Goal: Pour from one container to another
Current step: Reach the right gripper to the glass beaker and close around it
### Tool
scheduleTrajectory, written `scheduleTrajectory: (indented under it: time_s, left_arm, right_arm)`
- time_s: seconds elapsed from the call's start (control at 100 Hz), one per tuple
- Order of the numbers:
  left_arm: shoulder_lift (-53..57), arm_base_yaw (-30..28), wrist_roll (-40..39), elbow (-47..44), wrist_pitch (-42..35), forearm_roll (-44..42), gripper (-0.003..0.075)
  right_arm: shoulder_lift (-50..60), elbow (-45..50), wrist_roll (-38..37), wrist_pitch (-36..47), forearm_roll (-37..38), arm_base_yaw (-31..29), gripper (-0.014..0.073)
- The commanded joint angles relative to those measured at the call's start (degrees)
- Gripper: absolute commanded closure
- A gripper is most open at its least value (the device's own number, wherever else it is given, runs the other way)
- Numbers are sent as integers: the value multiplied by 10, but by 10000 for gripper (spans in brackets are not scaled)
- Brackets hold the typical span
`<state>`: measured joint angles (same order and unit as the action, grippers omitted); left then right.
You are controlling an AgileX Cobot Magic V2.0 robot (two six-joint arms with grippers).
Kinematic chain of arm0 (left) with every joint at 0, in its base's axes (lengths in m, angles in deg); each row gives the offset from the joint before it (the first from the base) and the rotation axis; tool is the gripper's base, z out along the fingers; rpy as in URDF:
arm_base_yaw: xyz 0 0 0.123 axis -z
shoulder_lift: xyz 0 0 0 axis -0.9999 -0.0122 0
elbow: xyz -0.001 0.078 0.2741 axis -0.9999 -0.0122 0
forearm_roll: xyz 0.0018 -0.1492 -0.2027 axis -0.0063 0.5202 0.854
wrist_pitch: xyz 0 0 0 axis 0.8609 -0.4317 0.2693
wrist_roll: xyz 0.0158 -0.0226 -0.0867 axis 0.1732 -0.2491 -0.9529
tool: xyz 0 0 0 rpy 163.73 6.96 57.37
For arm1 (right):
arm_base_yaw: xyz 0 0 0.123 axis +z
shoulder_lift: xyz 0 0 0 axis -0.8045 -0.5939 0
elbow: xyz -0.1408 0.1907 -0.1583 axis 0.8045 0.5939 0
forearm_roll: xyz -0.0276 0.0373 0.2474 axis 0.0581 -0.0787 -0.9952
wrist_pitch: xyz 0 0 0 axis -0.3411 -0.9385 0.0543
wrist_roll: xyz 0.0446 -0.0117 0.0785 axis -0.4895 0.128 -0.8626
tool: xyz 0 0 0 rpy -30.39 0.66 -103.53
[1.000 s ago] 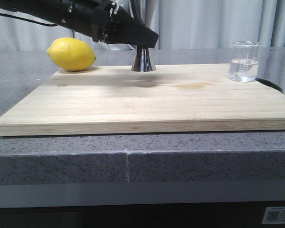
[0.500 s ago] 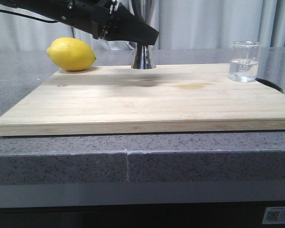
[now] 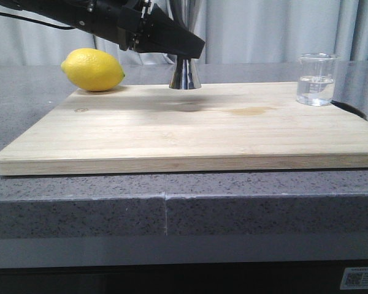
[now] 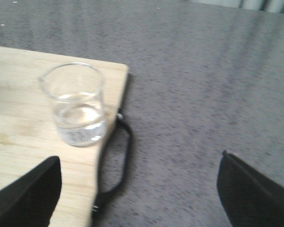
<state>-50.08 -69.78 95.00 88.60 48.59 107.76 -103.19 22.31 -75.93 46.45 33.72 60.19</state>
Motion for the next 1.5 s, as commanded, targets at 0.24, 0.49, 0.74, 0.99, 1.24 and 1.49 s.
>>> scheduleTrajectory:
  time_s: [0.24, 0.49, 0.74, 0.99, 1.24, 1.49]
  left_arm:
    - [29, -3, -2, 18, 27, 44, 669]
    - [29, -3, -2, 18, 27, 44, 669]
    - [29, -3, -2, 18, 27, 44, 669]
    - [29, -3, -1, 18, 27, 44, 669]
    - [29, -3, 2, 18, 27, 44, 669]
    - [29, -3, 2, 18, 27, 44, 669]
  right_arm:
    - [-88, -12, -11, 136, 6, 33, -10]
    - [-116, -12, -13, 199, 6, 38, -10]
    - [-159, -12, -17, 258, 11, 38, -10]
    - [-181, -12, -37, 306, 24, 38, -10]
    - [-209, -14, -46, 338, 29, 38, -10]
    - [-238, -14, -62, 377, 43, 38, -10]
